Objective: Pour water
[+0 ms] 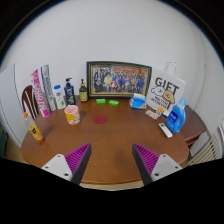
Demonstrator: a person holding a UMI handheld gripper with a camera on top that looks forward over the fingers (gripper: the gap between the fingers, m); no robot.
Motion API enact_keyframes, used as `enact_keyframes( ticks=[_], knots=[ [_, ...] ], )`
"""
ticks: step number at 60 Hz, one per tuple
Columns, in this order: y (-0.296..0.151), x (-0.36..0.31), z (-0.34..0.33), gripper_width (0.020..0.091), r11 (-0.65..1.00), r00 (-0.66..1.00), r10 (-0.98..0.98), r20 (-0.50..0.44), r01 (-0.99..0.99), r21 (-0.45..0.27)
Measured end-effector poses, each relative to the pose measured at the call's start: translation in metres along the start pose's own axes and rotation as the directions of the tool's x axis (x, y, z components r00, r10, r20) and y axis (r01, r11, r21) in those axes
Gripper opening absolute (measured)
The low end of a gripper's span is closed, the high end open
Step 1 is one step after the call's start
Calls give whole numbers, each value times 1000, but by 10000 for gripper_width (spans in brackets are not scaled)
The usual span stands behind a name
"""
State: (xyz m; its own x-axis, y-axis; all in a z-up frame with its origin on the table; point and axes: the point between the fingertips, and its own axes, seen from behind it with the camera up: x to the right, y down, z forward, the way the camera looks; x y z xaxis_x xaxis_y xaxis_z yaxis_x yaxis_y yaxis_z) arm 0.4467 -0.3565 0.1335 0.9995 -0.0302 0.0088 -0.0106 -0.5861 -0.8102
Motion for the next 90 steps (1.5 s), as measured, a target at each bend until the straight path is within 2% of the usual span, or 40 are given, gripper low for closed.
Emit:
enact_keyframes(
  ticks=[17, 30, 42, 48, 58, 63, 66, 70, 75, 78, 82, 85, 86, 88, 89, 90],
  knots=[
    [-1, -50, 12, 848, 998, 998, -56, 40, 56, -11],
    [8, -147, 14, 853, 994, 986, -107, 127, 107, 7],
    [20, -280, 17, 851, 992, 961, -122, 247, 110, 59],
    [14, -347, 27, 852, 989, 946, -122, 302, 89, 122],
    [5, -425, 76, 847, 978, 943, -115, 313, 52, 202],
    [4, -447, 106, 841, 978, 948, -109, 300, 48, 204],
    [4, -456, 127, 801, 973, 955, -107, 275, 44, 226],
    [2, -455, 146, 689, 967, 968, -108, 225, 49, 250],
    [7, -463, 169, 652, 969, 974, -103, 200, 53, 241],
    [9, -466, 178, 603, 972, 976, -89, 196, 43, 230],
    [8, -473, 182, 475, 973, 973, -72, 221, 20, 231],
    [7, -473, 183, 448, 971, 973, -76, 218, 23, 236],
    [7, -473, 183, 399, 971, 972, -81, 219, 27, 239],
    [7, -474, 183, 388, 971, 971, -85, 224, 30, 238],
    [7, -474, 183, 342, 971, 970, -84, 227, 29, 236],
    [7, -474, 183, 338, 972, 970, -80, 229, 26, 232]
  ],
)
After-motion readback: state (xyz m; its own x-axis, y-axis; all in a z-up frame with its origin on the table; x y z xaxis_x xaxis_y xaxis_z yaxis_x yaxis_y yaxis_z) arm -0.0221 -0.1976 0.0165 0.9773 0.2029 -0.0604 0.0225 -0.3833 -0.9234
